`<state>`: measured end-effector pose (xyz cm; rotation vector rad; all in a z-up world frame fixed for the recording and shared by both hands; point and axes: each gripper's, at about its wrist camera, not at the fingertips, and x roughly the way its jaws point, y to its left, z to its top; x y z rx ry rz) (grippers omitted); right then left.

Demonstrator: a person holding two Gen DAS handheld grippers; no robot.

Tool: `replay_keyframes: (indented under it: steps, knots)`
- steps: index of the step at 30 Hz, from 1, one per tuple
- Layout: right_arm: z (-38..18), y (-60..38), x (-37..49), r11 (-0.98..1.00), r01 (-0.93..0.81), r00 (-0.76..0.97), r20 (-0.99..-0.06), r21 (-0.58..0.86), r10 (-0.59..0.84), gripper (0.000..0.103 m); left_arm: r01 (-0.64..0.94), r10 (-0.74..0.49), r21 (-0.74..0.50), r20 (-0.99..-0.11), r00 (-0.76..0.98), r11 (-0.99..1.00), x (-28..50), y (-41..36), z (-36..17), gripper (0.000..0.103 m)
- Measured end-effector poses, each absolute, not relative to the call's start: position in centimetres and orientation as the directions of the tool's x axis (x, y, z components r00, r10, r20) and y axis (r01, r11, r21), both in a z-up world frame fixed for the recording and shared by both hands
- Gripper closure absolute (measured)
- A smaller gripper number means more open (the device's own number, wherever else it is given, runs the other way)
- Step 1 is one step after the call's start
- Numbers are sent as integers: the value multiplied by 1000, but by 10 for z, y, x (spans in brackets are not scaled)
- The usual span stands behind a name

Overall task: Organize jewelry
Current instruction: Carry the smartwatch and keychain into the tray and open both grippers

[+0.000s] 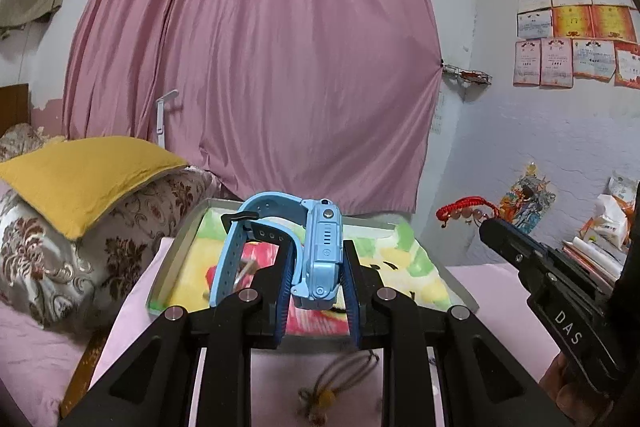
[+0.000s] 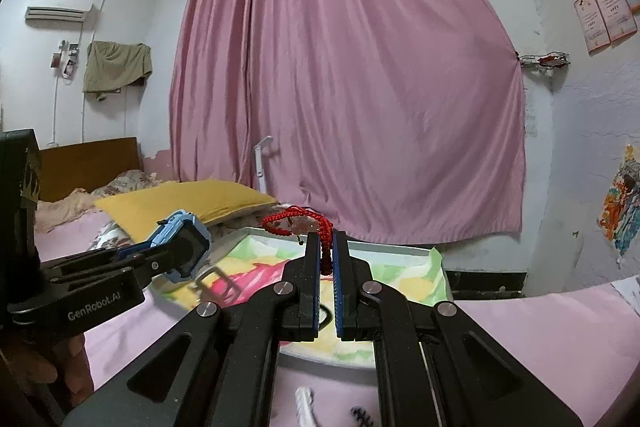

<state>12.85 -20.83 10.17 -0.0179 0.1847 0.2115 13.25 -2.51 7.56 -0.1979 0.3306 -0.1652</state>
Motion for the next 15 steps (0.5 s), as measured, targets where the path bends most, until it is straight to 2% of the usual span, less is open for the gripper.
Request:
replay_keyframes:
  steps: [4,12,15]
  knots:
    - [99,-207,147,982,-190,960,-210,7,188,98,141,-200,-189,-345,917,972,157,-29,75,82]
    - [74,-217,186,982,-174,907,-377,70,188,98,161,-267,-234,-546,794,959,208,-28,55,82]
    - [61,-223,198,978,-176,873,-441,112,208,98,163,-285,-251,-590,756,954,219,-26,47,81]
